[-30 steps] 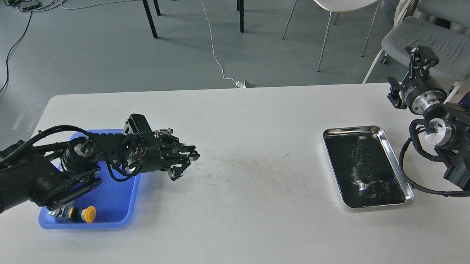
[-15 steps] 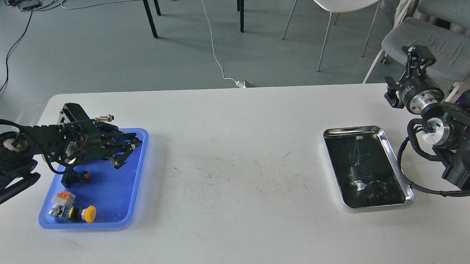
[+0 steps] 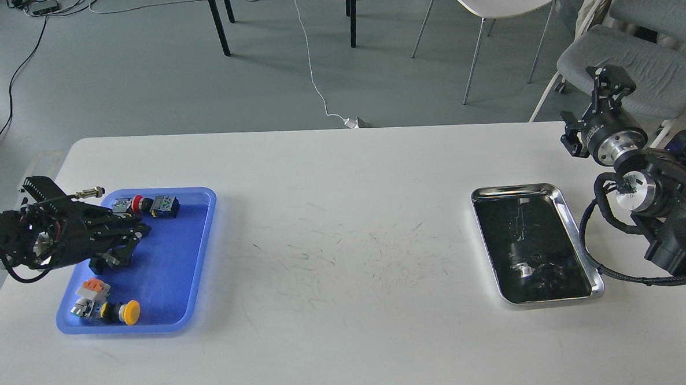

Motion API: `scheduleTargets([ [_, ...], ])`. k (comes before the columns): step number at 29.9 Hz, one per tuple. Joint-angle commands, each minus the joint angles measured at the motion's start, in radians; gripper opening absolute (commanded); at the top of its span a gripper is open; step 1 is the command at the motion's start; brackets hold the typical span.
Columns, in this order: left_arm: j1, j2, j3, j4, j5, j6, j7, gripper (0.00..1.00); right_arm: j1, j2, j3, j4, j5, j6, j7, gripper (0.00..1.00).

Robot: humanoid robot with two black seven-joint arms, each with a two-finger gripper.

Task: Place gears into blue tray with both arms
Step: 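Lower the left gripper into the blue tray among the parts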

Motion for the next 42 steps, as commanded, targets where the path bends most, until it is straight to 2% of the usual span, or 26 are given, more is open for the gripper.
scheduleTargets([
  [1,0.005,-0.005,0.008,-0.005,-0.017,-0.001,0.0,0.1,-0.001,0.0,-0.026,-0.001,0.0,0.0,0.0,0.95],
  [12,0.054,0.007,0.014,-0.086,-0.017,0.0,0.0,0.11,-0.003,0.001,-0.033,-0.004,-0.001,0.002,0.0,0.95],
  [40,0.077,0.03,0.01,-0.099,-0.028,0.002,0.0,0.13,-0.003,0.006,-0.053,-0.004,-0.001,0.002,0.0,0.95],
  [42,0.076,0.03,0.005,-0.126,-0.03,0.0,0.0,0.13,-0.003,0.006,-0.053,-0.004,-0.001,0.002,0.0,0.95],
])
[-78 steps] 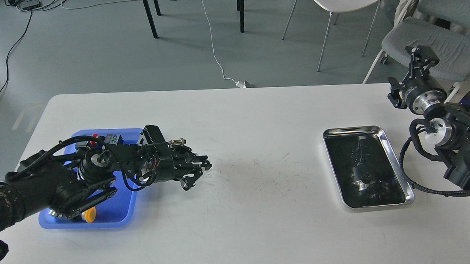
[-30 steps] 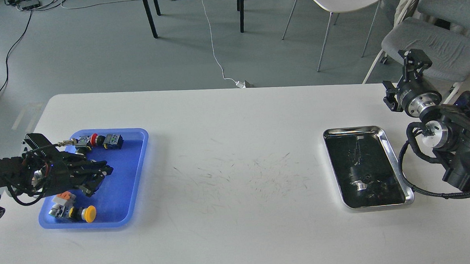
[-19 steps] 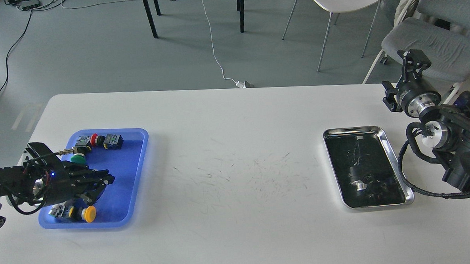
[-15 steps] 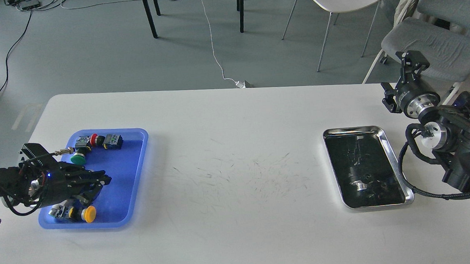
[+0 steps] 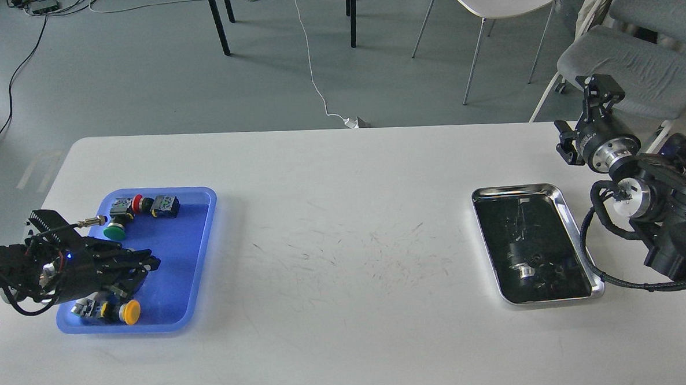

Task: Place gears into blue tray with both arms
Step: 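Lower the left gripper into the blue tray among the parts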

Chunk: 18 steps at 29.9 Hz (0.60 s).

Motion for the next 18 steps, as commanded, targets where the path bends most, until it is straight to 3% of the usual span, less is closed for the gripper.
scheduleTargets([
  [1,-0.001,0.005,-0.009,-0.055,-0.001,-0.002,0.0,0.13,0.0,0.001,-0.001,0.0,0.0,0.0,0.0,0.95],
  [18,0.006,0.036,-0.001,-0.067,-0.008,-0.002,0.0,0.13,0.0,0.001,-0.002,0.001,0.0,0.0,0.0,0.95],
])
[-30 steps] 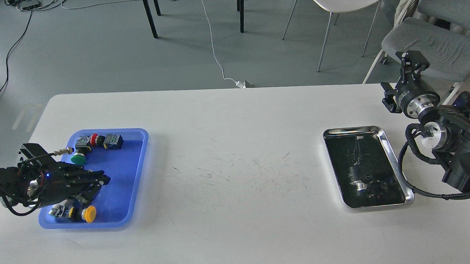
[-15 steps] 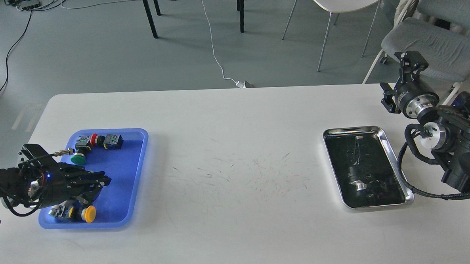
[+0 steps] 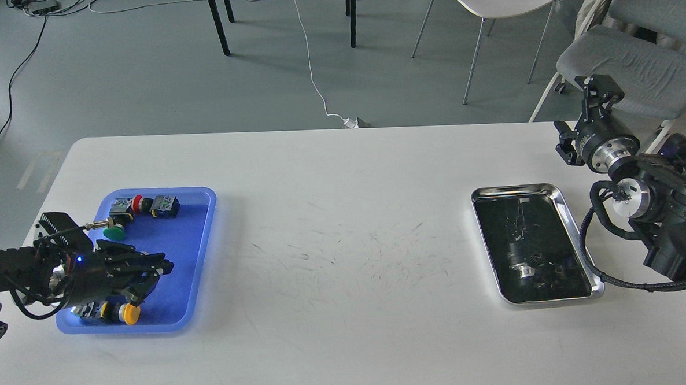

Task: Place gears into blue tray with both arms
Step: 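Lower the left gripper into the blue tray among the parts, then open the left gripper to release the black part and lift away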

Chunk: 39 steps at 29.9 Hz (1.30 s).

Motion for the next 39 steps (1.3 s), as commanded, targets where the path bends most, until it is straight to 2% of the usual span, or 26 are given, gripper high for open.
scheduleTargets([
  [1,0.006,0.009,-0.001,0.001,0.0,0.002,0.0,0.14,0.0,0.0,0.0,0.001,-0.001,0.0,0.0,0.95],
  [9,0.026,0.009,-0.009,-0.001,0.0,0.002,0.0,0.16,0.0,0.003,0.0,0.0,-0.001,0.0,0.0,0.95],
  [15,0.026,0.009,-0.012,-0.001,-0.019,0.002,0.0,0.25,0.0,0.003,0.0,0.0,-0.001,0.0,0.0,0.95],
  [18,0.026,0.009,-0.011,-0.001,-0.046,0.002,0.0,0.35,0.0,0.006,0.0,0.0,-0.001,0.0,0.0,0.95],
  [29,0.026,0.012,-0.017,-0.005,-0.054,0.002,0.0,0.41,0.0,0.006,0.0,0.001,-0.001,0.0,0.0,0.95],
  [39,0.008,0.042,-0.08,0.001,-0.336,0.0,0.0,0.56,0.037,-0.005,-0.126,0.01,-0.001,0.006,-0.009,0.95],
])
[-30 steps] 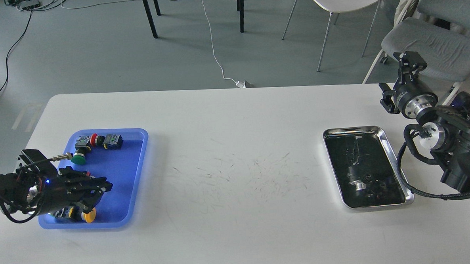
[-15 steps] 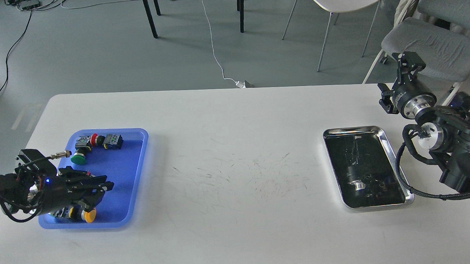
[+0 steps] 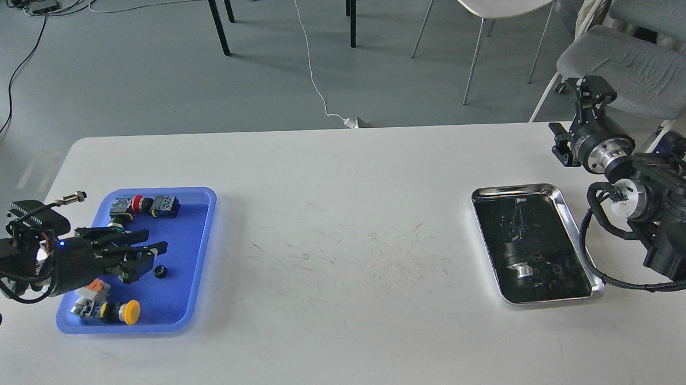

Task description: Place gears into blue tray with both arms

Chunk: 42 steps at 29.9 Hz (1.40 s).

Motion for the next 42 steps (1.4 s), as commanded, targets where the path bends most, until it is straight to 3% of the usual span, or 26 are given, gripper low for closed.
scheduleTargets([
  [1,-0.002,0.015,-0.034,0.003,-0.112,-0.001,0.0,0.57,0.028,-0.005,-0.059,0.005,0.0,0.003,-0.007,0.95],
  [6,0.003,0.007,-0.109,0.036,-0.284,-0.006,0.0,0.65,0.046,-0.008,-0.101,0.013,0.0,0.043,-0.01,0.95],
  [12,0.006,0.003,-0.12,0.056,-0.497,-0.003,0.0,0.66,0.095,-0.054,-0.208,0.022,0.0,0.097,-0.016,0.95],
  [19,0.005,-0.036,-0.148,0.064,-0.735,-0.001,0.0,0.84,0.171,-0.159,-0.387,0.115,-0.015,0.175,-0.019,0.95],
  [31,0.002,-0.135,-0.154,0.133,-1.042,-0.011,0.0,0.85,0.257,-0.39,-0.455,0.402,-0.291,0.268,-0.019,0.95],
  [42,0.0,-0.235,-0.267,0.173,-1.215,-0.04,0.0,0.86,0.287,-0.465,-0.453,0.484,-0.505,0.315,-0.01,0.95],
])
